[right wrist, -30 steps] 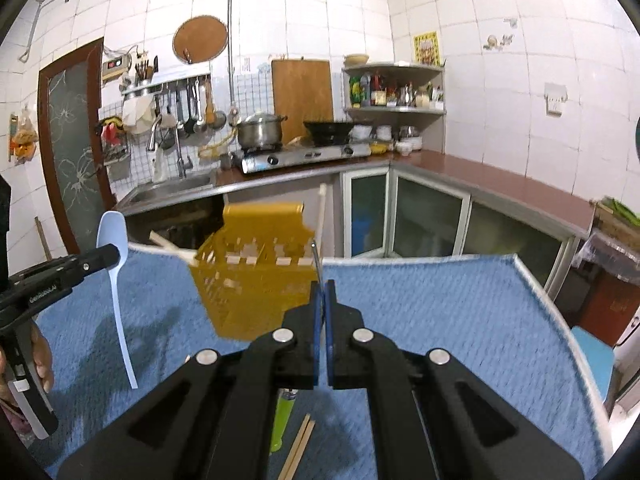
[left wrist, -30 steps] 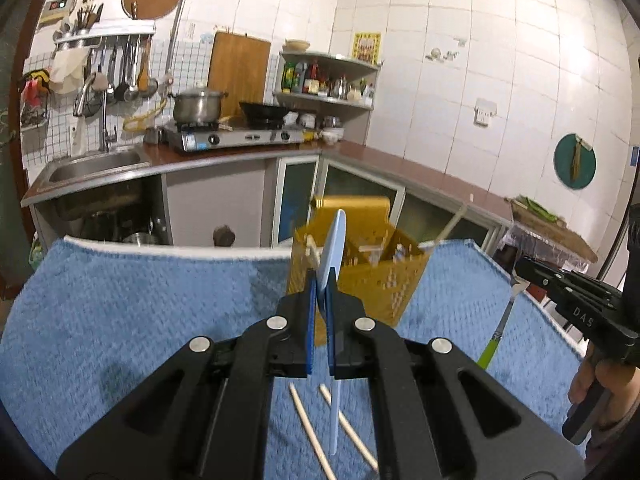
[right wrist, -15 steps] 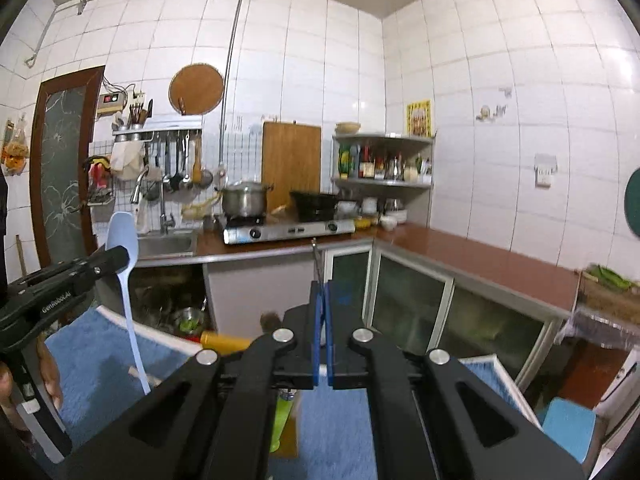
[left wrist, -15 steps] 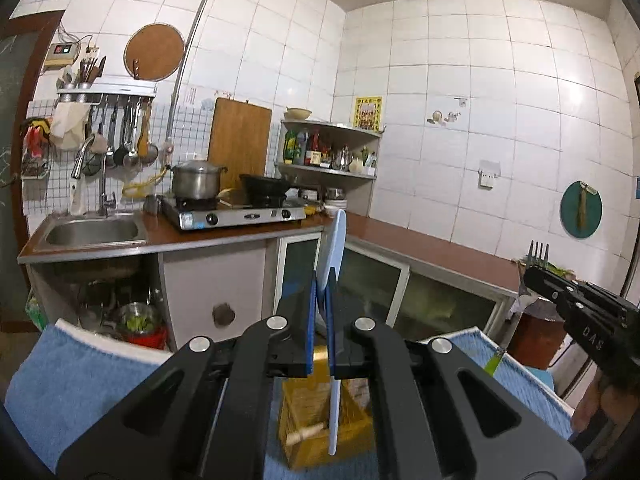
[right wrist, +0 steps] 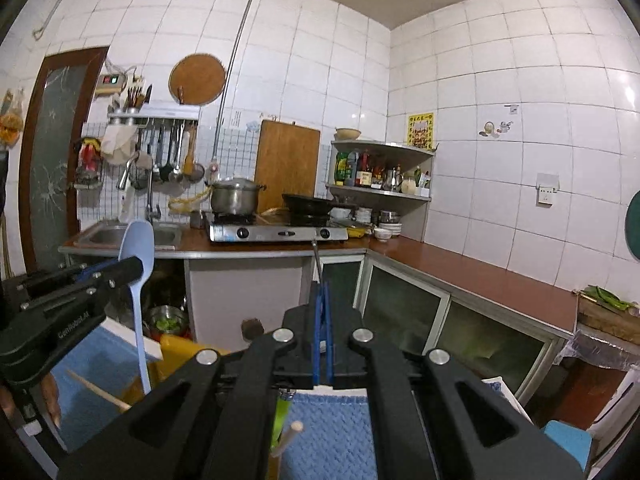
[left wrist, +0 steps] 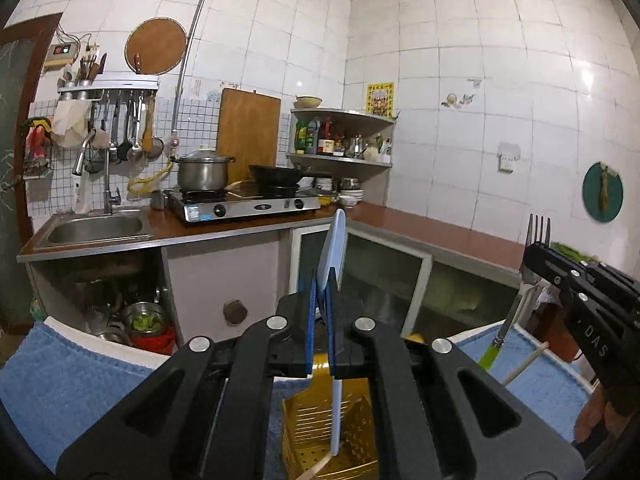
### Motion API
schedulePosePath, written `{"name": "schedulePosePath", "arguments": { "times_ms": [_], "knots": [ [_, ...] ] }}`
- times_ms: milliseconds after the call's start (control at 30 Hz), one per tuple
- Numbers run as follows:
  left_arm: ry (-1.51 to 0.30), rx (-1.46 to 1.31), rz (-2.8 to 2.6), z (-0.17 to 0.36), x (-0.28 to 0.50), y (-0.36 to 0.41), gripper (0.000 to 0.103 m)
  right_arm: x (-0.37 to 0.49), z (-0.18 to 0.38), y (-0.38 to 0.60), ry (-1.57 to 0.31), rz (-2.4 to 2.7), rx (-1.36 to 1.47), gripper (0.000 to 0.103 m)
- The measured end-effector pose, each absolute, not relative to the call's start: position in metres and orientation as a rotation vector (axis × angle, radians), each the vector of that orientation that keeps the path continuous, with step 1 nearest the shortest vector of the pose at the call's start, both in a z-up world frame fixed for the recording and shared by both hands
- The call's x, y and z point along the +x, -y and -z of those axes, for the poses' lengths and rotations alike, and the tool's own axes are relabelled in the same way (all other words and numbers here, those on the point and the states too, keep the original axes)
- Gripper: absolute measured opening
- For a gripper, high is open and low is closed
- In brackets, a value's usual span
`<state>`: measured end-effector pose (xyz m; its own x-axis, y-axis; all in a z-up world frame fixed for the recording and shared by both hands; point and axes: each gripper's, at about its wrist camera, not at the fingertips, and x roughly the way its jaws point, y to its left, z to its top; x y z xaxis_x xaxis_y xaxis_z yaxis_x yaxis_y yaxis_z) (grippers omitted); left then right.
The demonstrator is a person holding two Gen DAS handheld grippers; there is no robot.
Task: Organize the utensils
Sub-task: 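Lift the spoon and fork with both tools and carry them over the caddy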
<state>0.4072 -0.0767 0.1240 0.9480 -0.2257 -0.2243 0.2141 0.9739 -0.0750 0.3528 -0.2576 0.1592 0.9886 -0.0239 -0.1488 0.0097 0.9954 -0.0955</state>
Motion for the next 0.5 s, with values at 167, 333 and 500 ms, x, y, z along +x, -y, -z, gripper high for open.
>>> {"name": "schedulePosePath", "arguments": {
  "times_ms": [167,333,500],
  "knots": [
    [-0.255,-0.039,0.21,-0.106,0.413,0.075,0.003,0.362,-0.137,0.257,-0.179,0.0,-0.104,0.002],
    [-0.288,-0.028,0.209,-0.09,0.415,0.074,0.003,0.367,-0.121,0.254,-0.191,0.001,-0.113,0.002],
    [-0.329,-0.032,0.201,-0.076,0.419,0.071,0.003,0.371,-0.121,0.255,-0.203,-0.012,-0.092,0.002]
  ]
}}
